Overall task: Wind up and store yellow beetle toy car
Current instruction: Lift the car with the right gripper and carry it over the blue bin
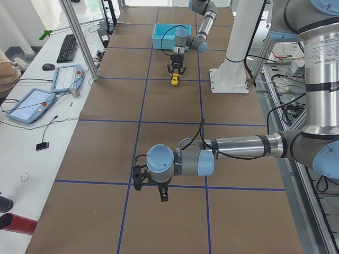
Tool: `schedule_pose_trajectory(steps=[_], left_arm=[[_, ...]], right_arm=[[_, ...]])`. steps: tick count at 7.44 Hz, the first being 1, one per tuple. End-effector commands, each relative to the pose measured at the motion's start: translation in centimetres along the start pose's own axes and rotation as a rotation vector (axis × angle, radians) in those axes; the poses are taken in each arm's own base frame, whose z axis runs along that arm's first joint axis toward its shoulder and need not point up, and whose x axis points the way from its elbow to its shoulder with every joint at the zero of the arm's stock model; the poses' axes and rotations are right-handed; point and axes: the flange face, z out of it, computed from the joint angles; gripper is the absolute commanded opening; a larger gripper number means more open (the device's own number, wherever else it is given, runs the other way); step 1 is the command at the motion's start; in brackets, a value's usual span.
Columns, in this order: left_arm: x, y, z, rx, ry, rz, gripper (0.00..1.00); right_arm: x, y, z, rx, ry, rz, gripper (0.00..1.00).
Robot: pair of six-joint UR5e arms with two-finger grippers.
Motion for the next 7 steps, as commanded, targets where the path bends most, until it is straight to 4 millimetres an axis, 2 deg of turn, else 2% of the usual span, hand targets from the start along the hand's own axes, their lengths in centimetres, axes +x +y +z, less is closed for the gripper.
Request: schedule_pose_trajectory(steps=[1, 2, 3, 4, 5, 7], left_arm=[[0.0, 0.0, 0.0, 0.001, 0.000, 0.001, 1.00], [0.0, 0.0, 0.0, 0.000, 0.000, 0.000, 1.00], [0.0, 0.0, 0.0, -0.001, 0.000, -0.001, 1.00], [0.0, 0.0, 0.0, 0.000, 0.000, 0.000, 1.00], [0.0, 0.0, 0.0, 0.000, 0.000, 0.000, 1.00], [0.0, 0.0, 0.0, 0.000, 0.000, 0.000, 1.00]], right_arm=[[2.6, -0.1, -2.9, 0.028, 0.026, 0.012, 0.00], [5.7, 0.4, -6.2, 0.043, 0.019, 0.025, 0.00], [7.6, 1.5, -9.1, 0.054, 0.009, 0.018, 0.00], [9.6, 2.0, -12.8, 0.079, 0.044, 0.018, 0.00], [11.5, 4.4, -17.4, 0.085, 0.074, 0.033, 0.00], [12.9, 8.6, -27.0, 0.054, 0.065, 0.093, 0.00]])
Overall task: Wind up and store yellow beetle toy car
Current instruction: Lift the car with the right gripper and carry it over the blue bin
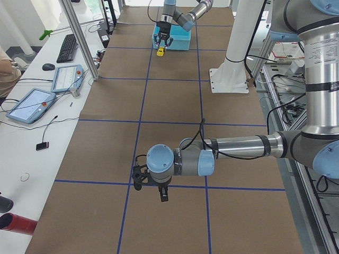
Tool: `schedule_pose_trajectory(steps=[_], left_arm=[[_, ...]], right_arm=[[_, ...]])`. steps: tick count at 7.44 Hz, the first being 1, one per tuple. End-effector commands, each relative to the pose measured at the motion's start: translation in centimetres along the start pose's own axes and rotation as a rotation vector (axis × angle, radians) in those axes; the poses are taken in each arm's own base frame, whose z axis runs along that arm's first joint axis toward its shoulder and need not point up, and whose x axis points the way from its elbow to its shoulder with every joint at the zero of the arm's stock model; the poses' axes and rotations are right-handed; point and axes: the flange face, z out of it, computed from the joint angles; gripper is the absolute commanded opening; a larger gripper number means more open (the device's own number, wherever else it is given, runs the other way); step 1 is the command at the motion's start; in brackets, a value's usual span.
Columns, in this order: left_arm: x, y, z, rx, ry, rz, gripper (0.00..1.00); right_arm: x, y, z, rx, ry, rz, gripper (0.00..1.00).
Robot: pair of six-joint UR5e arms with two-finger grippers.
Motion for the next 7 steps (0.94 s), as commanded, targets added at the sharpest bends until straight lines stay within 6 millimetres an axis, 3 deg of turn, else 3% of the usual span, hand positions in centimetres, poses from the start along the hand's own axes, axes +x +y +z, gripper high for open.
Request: schedule_pose_trajectory(steps=[1, 4, 5, 7], left_arm=[[0.0, 0.0, 0.0, 0.001, 0.000, 0.001, 1.00], [0.1, -0.1, -0.1, 0.002, 0.000, 0.002, 1.00], [0.0, 0.0, 0.0, 0.001, 0.000, 0.001, 1.00], [0.0, 0.0, 0.0, 0.001, 0.000, 0.001, 1.00]], right_arm=[[1.7, 5.0, -10.2, -0.026, 0.003, 0.046, 0.00], [3.5, 19.4, -20.1, -0.096, -0.090, -0.119, 0.00], [4.2, 24.5, -20.6, -0.132, -0.103, -0.169, 0.00], [6.4, 31.5, -17.8, -0.162, -0.117, -0.205, 0.00]])
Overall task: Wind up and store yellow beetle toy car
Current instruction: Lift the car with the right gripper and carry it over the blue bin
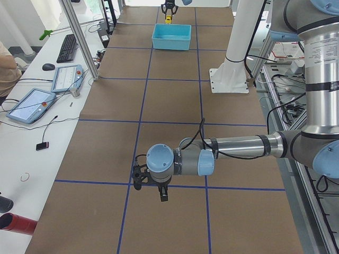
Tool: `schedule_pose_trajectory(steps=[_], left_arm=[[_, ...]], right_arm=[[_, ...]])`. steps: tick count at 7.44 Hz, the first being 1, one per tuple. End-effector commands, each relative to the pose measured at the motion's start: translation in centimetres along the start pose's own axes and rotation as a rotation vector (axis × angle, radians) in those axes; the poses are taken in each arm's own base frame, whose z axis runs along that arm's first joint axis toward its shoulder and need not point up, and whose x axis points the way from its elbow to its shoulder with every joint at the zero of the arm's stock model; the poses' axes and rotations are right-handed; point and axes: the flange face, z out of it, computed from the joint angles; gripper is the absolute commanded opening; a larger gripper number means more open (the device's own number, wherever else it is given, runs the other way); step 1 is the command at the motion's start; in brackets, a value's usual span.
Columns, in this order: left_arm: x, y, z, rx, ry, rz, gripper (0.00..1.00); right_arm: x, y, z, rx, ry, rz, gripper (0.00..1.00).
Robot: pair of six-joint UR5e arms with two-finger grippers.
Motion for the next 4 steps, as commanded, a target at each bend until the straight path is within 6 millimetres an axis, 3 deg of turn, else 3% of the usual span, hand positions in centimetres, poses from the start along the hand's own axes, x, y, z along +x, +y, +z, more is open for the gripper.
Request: schedule_pose_trajectory(steps=[1, 4], left_arm=[[0.1, -0.1, 0.0, 0.000, 0.000, 0.002, 1.00], [0.0, 0.0, 0.0, -0.001, 0.000, 0.001, 1.00]], right_arm=[[1.2, 5.2, 4.1, -0.021, -0.032, -0.027, 0.00], [0.6, 3.5, 10.2, -0.045, -0.114, -0.018, 0.00]])
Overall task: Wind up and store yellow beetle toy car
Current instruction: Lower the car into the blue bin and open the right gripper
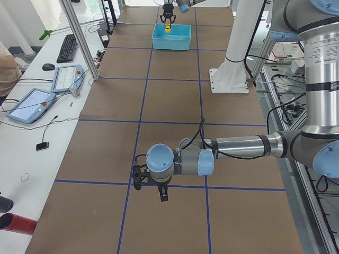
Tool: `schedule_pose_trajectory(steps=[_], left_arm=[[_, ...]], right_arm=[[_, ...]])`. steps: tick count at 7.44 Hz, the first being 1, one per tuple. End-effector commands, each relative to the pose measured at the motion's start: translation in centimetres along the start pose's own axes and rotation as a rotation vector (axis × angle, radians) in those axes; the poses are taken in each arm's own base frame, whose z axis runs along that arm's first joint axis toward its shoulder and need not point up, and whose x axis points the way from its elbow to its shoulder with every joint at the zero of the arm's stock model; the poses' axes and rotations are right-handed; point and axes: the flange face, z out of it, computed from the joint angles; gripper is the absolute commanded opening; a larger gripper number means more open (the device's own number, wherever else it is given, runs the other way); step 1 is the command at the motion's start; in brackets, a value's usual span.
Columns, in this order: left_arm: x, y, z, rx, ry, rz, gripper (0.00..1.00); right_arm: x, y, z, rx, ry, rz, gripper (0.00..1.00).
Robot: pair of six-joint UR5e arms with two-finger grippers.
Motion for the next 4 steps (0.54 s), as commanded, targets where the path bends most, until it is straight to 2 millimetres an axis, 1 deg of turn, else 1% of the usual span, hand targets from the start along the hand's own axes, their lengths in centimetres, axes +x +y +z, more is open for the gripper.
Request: schedule_pose_trajectory(steps=[1, 2, 3, 4], left_arm=[[0.0, 0.0, 0.0, -0.001, 0.000, 0.000, 1.00], [0.1, -0.1, 0.0, -0.001, 0.000, 0.000, 1.00], [0.1, -0.1, 0.0, 0.000, 0.000, 0.001, 1.00], [0.1, -0.1, 0.0, 0.000, 0.000, 0.001, 1.00]], right_arm=[[-1.3, -2.1, 4.2, 0.005, -0.071, 0.057, 0.00], [-2.3, -3.2, 5.8, 0.014, -0.072, 0.076, 0.00], [-3.1, -3.3, 7.2, 0.009, -0.070, 0.078, 0.00], [-3.4, -3.0, 7.6, 0.006, -0.075, 0.076, 0.00]])
